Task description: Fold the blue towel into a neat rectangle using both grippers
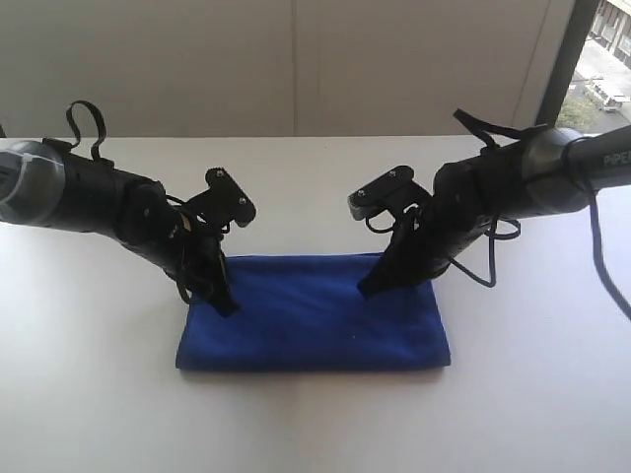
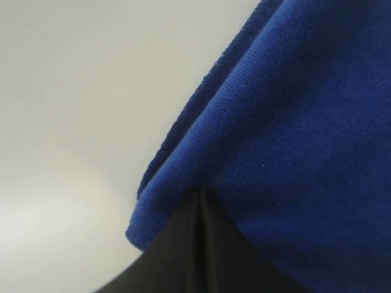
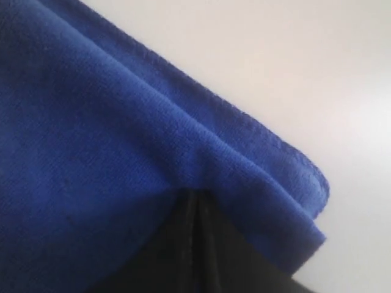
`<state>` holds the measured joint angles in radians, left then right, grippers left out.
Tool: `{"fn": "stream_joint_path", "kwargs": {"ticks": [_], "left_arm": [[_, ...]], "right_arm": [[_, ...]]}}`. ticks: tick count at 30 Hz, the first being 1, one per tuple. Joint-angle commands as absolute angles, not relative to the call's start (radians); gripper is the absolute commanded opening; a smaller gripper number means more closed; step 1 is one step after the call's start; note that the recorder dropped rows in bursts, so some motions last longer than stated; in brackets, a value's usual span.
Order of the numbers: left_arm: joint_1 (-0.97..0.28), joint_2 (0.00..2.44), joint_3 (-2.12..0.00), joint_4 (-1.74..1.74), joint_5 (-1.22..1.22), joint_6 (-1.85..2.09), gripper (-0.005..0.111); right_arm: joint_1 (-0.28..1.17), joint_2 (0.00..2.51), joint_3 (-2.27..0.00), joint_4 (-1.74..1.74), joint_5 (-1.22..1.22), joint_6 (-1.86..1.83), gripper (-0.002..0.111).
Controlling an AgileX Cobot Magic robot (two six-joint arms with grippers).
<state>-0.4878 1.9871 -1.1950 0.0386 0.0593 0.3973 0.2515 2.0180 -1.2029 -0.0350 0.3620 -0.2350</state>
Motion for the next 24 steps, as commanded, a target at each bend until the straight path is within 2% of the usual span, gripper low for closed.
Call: {"fn": "stream_joint_path", "kwargs": {"ticks": [1,8,14,22,24], "left_arm": [[-0.479,1.926,-1.187,0.031,0.126,0.390,0.000],[-0.479,1.711,-1.180,0.029,0.134,0.335,0.000],[-0.473,1.445,-1.045,0.029,0.056,0.194,0.000],[-0.471,0.624,-0.396,0.028,-0.143,0.000,0.000],[-0.471,0.509,-0.244,0.023,-0.148,-0.011,0.000]], "right_arm": [[0.245,1.931,-1.200,-0.044,0.315,-0.233,0.000],[0.245,1.740,-1.190,-0.044,0.305,-0.230,0.000],[0.245,1.499,-1.016,-0.044,0.161,-0.146,0.000],[0.245,0.797,-0.383,-0.044,-0.019,0.052,0.000],[0.245,0.696,-0.286,-0.044,-0.017,0.055,0.000]]}}
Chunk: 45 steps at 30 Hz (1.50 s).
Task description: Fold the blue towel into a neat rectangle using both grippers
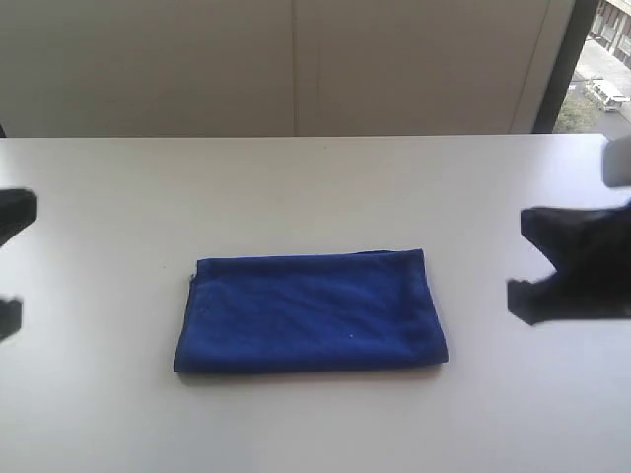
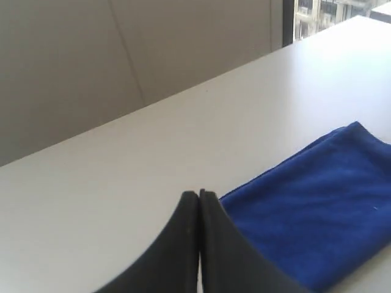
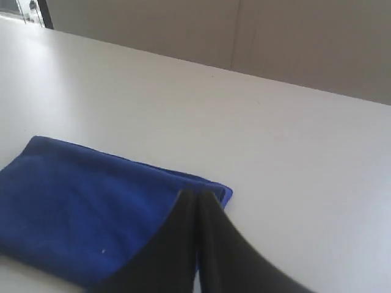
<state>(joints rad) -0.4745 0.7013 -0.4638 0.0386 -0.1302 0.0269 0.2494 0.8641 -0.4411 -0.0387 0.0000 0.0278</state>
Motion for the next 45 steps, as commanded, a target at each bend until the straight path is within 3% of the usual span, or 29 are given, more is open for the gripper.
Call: {"fn": "stream_joint_path", "kwargs": {"ticks": [1,5,12,31,41,45], "left_arm": [[-0.471,0.478,-0.197,0.012,-0.160,-0.027,0.000],[-0.471,0.379,0.000,-0.019,-0.192,-0.082,0.000],[-0.471,0.368,0.000,-0.020,-0.022,-0.072,0.000],[-0.471,0.361,0.000,-0.020,-0.012,-0.076,0.000],[-0.160,0.035,0.000,-0.020,0.021,-0.076,0.000],[-0.098,0.000,0.000,-0.020,0.019,-0.076,0.000]], "right_arm": [[0.245,0.663,-0.249,-0.042,-0.017,0.059,0.000],[0.245,0.563,-0.101,-0.035,-0.017,0.102,0.000],[0.245,0.532,-0.022,-0.035,-0.006,0.142,0.000],[0.245,0.532,-0.022,-0.035,-0.006,0.142,0.000],[0.245,0.532,-0.022,-0.035,-0.006,0.142,0.000],[0.245,0.532,-0.022,-0.035,0.000,0.131,0.000]]}}
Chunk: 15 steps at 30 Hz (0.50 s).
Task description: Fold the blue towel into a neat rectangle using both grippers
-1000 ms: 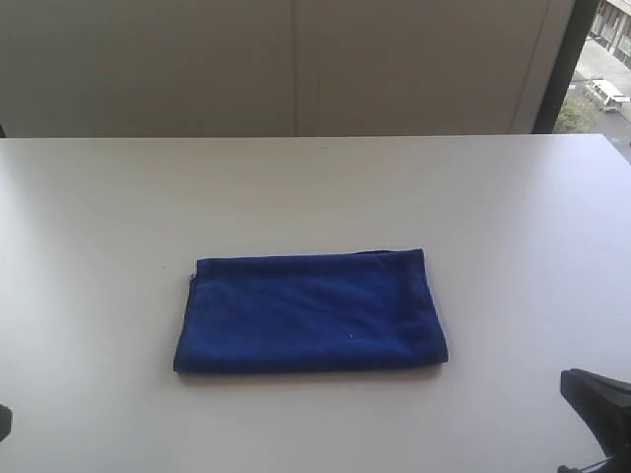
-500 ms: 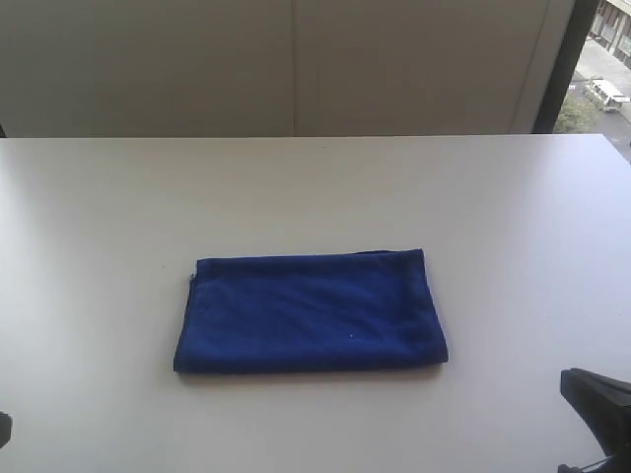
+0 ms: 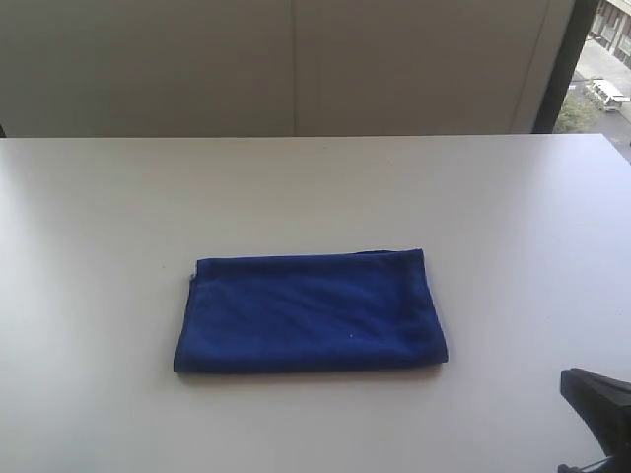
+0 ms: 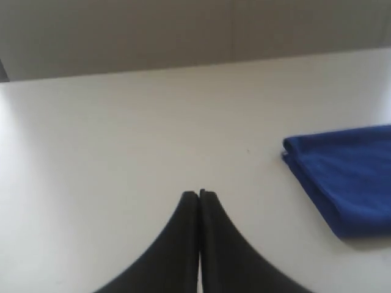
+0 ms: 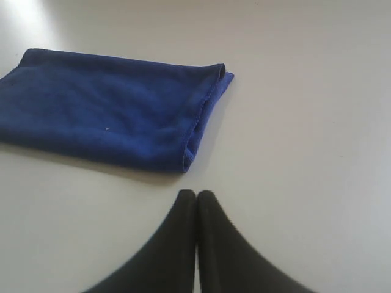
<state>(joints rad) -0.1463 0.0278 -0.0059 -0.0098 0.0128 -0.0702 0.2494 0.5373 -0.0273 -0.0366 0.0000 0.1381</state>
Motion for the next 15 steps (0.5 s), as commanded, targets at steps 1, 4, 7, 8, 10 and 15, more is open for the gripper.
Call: {"fn": "stream_joint_path", "kwargs": {"ticks": [1,4,7,8,10,15], "left_arm": [[-0.092,0.000,0.000,-0.020,0.024,-0.076,0.000],[-0.092,0.000,0.000,0.007,0.064,-0.071,0.000],[-0.092,0.000,0.000,0.050,0.172,-0.071,0.000],[-0.092,0.000,0.000,0.059,0.214,-0.067,0.000],[-0.092,0.000,0.000,0.061,0.234,-0.063,0.000],[-0.092,0.000,0.000,0.061,0.226,-0.063,0.000]], "right_arm": [[0.245,0.532,-0.022,-0.035,0.000,0.131,0.000],[0.245,0.532,-0.022,-0.035,0.000,0.134,0.000],[0.245,0.532,-0.022,-0.035,0.000,0.134,0.000],[0.245,0.532,-0.022,-0.035,0.000,0.134,0.000],[0.245,0.532,-0.022,-0.035,0.000,0.134,0.000],[0.245,0.532,-0.022,-0.035,0.000,0.134,0.000]]}}
